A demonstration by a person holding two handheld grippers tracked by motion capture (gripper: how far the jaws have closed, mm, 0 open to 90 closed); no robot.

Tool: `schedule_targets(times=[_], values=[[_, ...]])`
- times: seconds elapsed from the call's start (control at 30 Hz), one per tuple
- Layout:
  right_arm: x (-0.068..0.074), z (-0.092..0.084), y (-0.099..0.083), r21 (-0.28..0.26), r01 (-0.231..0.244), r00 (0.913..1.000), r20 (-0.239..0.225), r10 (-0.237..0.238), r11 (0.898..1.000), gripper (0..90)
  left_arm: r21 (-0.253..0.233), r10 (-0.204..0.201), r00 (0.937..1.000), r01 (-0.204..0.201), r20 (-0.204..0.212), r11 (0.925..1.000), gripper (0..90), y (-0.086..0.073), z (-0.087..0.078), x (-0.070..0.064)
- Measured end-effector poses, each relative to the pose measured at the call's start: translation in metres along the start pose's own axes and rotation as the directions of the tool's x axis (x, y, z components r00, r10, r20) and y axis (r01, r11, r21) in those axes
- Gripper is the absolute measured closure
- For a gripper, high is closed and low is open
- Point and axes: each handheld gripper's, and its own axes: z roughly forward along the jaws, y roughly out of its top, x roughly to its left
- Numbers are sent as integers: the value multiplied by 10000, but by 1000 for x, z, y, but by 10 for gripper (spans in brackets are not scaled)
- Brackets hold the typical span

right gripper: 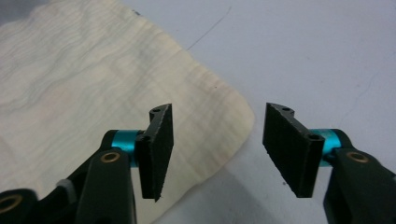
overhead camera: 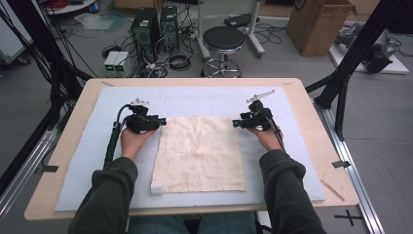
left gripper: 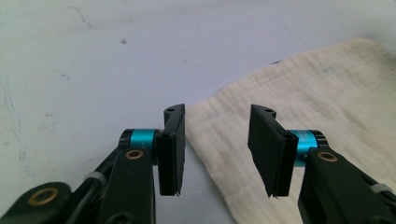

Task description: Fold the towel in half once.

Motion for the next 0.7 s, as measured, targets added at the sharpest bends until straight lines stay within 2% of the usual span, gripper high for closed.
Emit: schedule_targets(times=[0.1,0.17,0.2,0.23,0.27,0.4,0.43,0.47,0.5,0.53,0.57,0.67,0.7], values=[[0,9,-1,313,-149,9992,365,138,9994,482,115,-344,9994,344,24,9993,580,-3,7,2],[0,14,-2,555,-114,9983,583,82,9984,500,200,-327,9989,334,-332,9992,585,-4,12,-1],[-1,16,-2,580,-234,9984,520,204,9980,507,200,-327,9989,334,-332,9992,590,-4,12,-1],[-2,18,-3,566,-493,9983,353,473,9972,507,158,-701,9971,706,-303,9974,608,-4,14,-1],[-3,20,-4,583,-566,9983,191,556,9967,518,93,-890,9956,893,-298,9960,610,-4,15,0],[-1,22,-3,633,-420,9984,397,395,9971,559,323,-984,9945,996,-362,9945,637,-5,19,0],[-2,22,-3,641,-386,9985,415,360,9972,575,615,-874,9956,894,-337,9941,640,-4,22,0],[-2,22,-3,667,-381,9983,468,350,9970,596,753,-506,9981,531,-340,9957,685,-1,24,-5],[-2,22,-3,651,-343,9981,541,308,9973,610,753,-506,9981,531,-340,9957,710,-1,24,-5],[-1,22,-3,705,-344,9976,627,300,9969,631,901,-301,9986,340,-443,9953,731,0,25,-7],[-1,22,-3,732,-282,9969,748,227,9969,652,1059,66,9975,9,-707,9944,769,2,27,-11],[1,22,-2,818,-189,9952,973,109,9965,704,1192,141,9966,-43,-817,9929,813,4,27,-11],[1,22,-1,871,-150,9957,923,70,9961,802,1195,82,9977,-2,-669,9928,858,5,28,-11]])
